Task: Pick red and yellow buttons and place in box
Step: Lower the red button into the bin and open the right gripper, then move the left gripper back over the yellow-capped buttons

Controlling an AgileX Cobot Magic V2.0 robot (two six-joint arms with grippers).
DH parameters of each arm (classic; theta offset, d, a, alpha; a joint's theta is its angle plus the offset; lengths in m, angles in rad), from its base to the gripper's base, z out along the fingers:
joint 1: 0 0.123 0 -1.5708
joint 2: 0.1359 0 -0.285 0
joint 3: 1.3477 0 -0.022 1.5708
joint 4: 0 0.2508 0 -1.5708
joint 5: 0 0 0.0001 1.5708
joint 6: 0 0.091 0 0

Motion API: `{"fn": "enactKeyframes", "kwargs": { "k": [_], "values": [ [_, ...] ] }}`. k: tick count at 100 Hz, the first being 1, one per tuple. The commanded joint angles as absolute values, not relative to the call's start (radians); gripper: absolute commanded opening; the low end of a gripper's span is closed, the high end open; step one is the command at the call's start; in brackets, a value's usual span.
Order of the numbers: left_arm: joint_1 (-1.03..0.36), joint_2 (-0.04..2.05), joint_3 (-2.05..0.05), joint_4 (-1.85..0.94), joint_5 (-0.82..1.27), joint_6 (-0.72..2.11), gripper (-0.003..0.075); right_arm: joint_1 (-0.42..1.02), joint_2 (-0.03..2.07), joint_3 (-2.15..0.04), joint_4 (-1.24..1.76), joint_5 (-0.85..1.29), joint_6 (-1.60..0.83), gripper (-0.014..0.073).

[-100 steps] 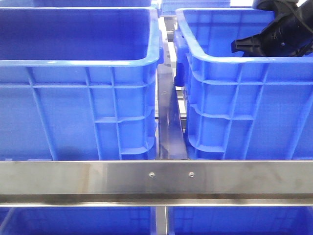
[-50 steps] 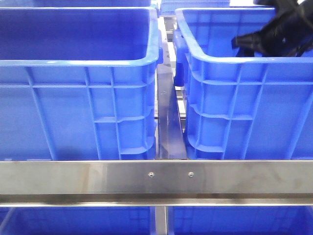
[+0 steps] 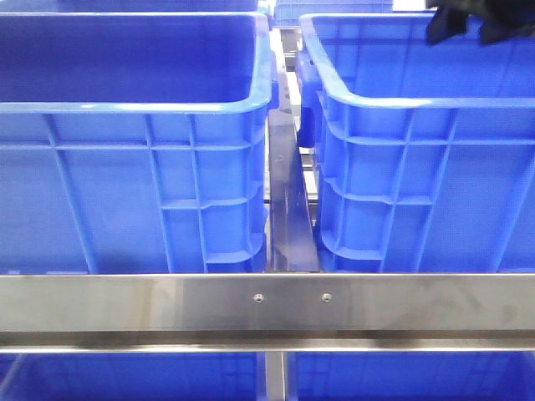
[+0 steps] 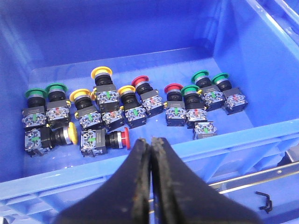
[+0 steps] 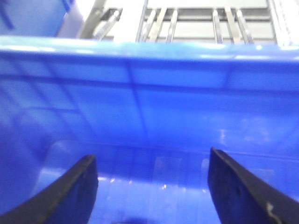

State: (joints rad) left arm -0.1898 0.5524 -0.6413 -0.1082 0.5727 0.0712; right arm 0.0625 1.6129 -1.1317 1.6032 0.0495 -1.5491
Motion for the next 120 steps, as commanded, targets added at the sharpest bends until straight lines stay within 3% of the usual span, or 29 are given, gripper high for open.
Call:
{"fn": "enactKeyframes", "kwargs": {
  "k": [1,69,83,109,120],
  "values": [
    [-0.186,0.555,-0.669,-0.121,0.491,0.063,-0.0019,0.06,1.486,-1.104,1.616,0.058,-1.563,0.0523],
    [-0.186,0.555,-0.669,-0.121,0.491,0.063,-0.0019,0.06,0.837,-0.679,1.633,0.081,-1.563,0.0505],
    [-0.186,0.555,-0.669,-0.121,0.491,0.063,-0.0019,0.06,0.735,-0.627,1.641,0.081,-1.563,0.0356],
    [-0.186,0.555,-0.669,-0.121,0.491,0.063,-0.0019,0.06,0.648,-0.6,1.641,0.077,-1.563,-0.0104],
    [-0.186,0.555,-0.669,-0.121,0.491,0.063,-0.0018,0.06,0.648,-0.6,1.642,0.082,-1.563,-0.0115]
  ]
}}
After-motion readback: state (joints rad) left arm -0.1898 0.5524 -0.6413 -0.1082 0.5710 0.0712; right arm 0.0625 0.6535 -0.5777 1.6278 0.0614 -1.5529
